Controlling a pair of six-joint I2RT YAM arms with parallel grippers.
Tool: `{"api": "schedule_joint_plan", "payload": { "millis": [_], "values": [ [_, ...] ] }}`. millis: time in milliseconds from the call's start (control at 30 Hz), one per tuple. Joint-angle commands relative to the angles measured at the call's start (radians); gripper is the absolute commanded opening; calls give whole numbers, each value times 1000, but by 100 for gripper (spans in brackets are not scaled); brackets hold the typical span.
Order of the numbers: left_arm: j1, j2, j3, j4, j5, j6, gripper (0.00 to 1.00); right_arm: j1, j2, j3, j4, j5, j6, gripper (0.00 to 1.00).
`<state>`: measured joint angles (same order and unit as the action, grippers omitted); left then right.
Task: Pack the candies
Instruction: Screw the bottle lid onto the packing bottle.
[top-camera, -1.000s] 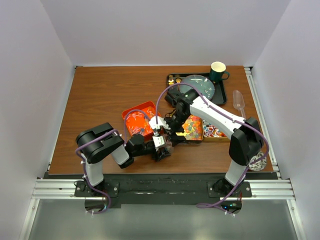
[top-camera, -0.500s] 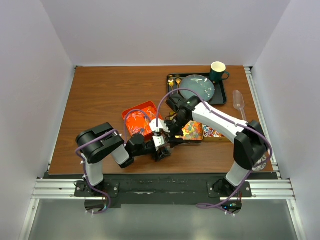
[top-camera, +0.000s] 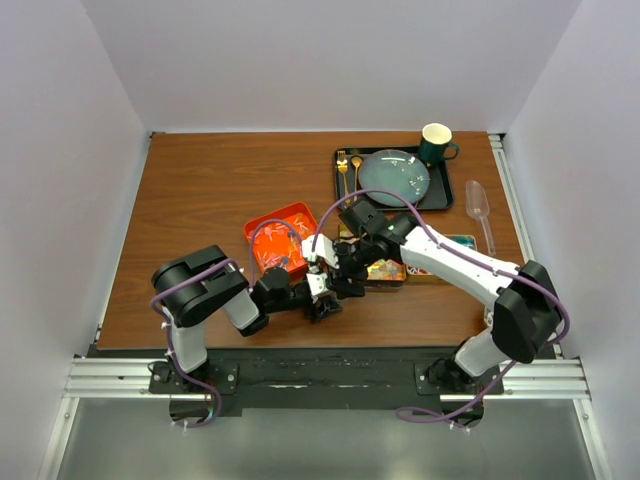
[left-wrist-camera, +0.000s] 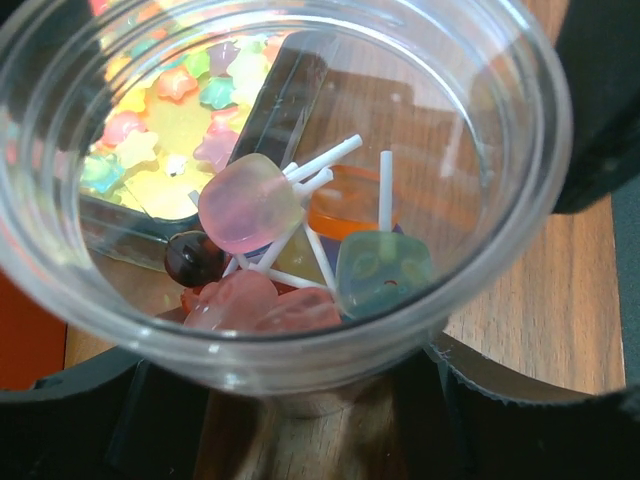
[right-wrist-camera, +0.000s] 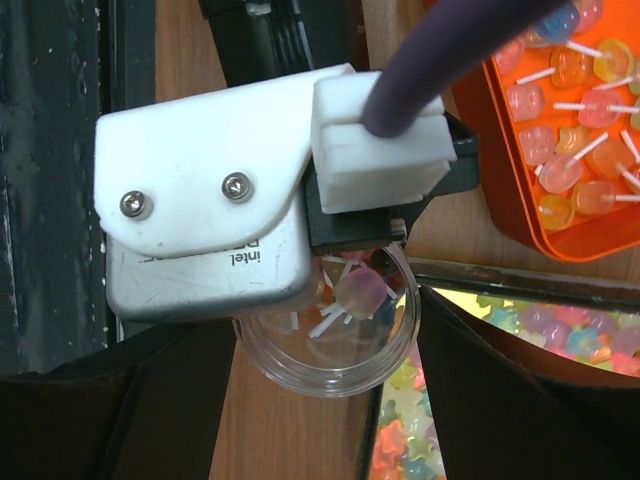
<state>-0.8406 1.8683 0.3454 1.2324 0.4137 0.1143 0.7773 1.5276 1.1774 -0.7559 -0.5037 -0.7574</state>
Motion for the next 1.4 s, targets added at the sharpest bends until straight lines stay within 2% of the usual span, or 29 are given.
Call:
{"api": "schedule_joint_plan", "payload": {
  "millis": [0, 233, 433, 533, 667, 800, 900, 933, 1067, 1200, 1367],
  "values": [
    [11, 22, 0, -82, -75, -10, 0, 20, -72, -56, -71, 10, 159, 75],
    [9, 26, 1, -82, -70, -8, 0, 20, -179, -110, -112, 106, 204, 80],
    [9, 26, 3, -90, -62, -2, 0, 8, -224, -96, -151, 142, 207, 79],
    [8, 26, 4, -91, -58, 1, 0, -27, -250, -78, -96, 142, 194, 80],
    [6, 28, 4, -94, -52, 2, 0, -39, -196, 4, -74, 79, 71, 82],
    [6, 23, 4, -96, -53, 5, 0, -39, -65, 147, -105, 13, -34, 85],
    [3, 20, 3, -97, -53, 7, 0, -39, 35, 252, -222, -61, -169, 85],
    [5, 19, 3, -96, -55, 5, 0, -39, 58, 280, -311, -96, -253, 85],
    [5, 25, 6, -96, -53, 7, 0, -38, 179, 401, -491, -116, -376, 84],
    [3, 23, 4, -94, -56, 5, 0, -38, 247, 468, -568, -130, -421, 82],
    [5, 22, 3, -94, -64, 4, 0, -38, 253, 461, -611, -144, -431, 82]
  ]
}}
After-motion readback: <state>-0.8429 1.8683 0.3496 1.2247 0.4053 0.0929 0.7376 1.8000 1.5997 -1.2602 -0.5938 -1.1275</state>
